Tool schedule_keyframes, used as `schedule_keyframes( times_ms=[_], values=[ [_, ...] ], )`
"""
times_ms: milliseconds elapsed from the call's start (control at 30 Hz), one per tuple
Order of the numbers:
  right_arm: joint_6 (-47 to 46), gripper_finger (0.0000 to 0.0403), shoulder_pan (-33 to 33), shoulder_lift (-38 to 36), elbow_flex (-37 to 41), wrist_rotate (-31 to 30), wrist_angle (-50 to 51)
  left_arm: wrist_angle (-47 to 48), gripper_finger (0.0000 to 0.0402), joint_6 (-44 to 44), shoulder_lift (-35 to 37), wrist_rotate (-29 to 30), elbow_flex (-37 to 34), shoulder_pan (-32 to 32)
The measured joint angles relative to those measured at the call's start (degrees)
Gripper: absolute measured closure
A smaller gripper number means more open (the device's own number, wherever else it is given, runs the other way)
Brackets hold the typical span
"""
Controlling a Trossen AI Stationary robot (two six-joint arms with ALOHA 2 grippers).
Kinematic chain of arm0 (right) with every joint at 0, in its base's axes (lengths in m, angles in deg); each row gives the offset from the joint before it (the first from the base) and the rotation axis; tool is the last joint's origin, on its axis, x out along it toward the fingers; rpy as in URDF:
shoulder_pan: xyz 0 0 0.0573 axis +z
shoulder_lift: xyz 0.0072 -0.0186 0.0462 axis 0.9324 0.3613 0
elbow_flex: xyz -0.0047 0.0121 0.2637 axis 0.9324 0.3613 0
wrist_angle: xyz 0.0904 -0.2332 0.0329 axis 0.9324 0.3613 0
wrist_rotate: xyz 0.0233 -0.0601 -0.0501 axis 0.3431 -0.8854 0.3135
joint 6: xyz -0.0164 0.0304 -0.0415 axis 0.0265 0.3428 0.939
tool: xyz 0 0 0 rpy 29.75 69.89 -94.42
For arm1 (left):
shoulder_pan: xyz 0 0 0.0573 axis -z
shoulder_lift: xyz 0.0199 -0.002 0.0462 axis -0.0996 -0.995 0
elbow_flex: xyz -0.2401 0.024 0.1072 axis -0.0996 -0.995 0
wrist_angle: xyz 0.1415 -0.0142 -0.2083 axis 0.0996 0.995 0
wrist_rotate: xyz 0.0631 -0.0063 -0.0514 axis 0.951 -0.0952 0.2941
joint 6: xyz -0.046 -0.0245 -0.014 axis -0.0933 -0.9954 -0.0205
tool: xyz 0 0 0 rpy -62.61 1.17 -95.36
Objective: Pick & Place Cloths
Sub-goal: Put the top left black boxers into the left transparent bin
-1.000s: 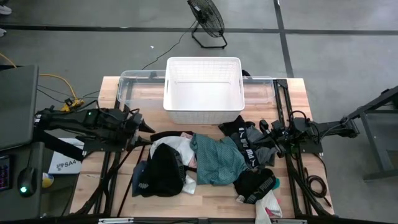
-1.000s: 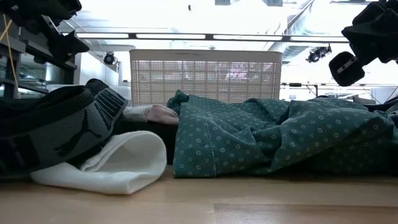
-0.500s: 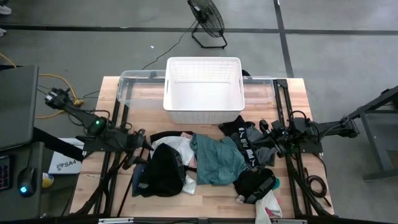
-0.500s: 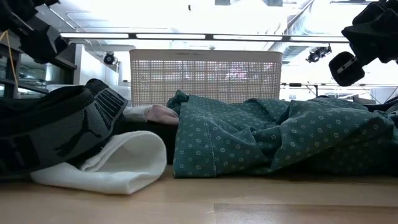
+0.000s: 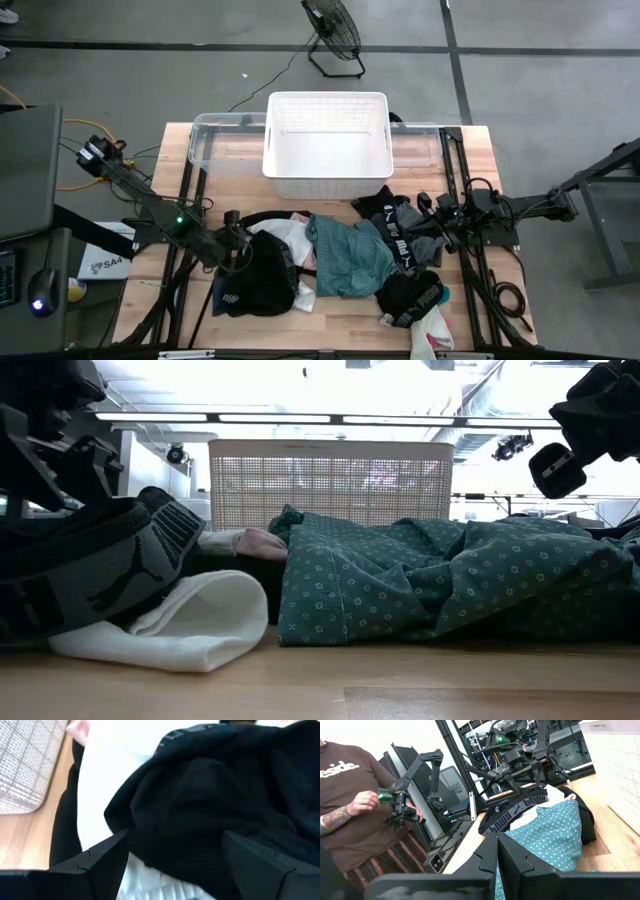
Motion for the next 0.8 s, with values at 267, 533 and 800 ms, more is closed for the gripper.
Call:
schedule_keyframes(
  times_ms=[267,533,800],
  values=[
    [0.00,0.0398,-0.01,0.01,0.00,-0.01,-0.02,-3.86,0.0133,0.49,-5.41,0.95,0.02,-0.01],
    [0.00,0.0398,0.00,-0.01,0.00,0.01,0.00,-4.20,0.0243,-0.01,-7.72,1.02,0.02,-0.01],
    [0.01,0.0398,0.00,0.01,0.00,-0.01,-0.01,-2.89,0.0382,-0.28,-6.51,-2.11,2.18,0.01]
  ],
)
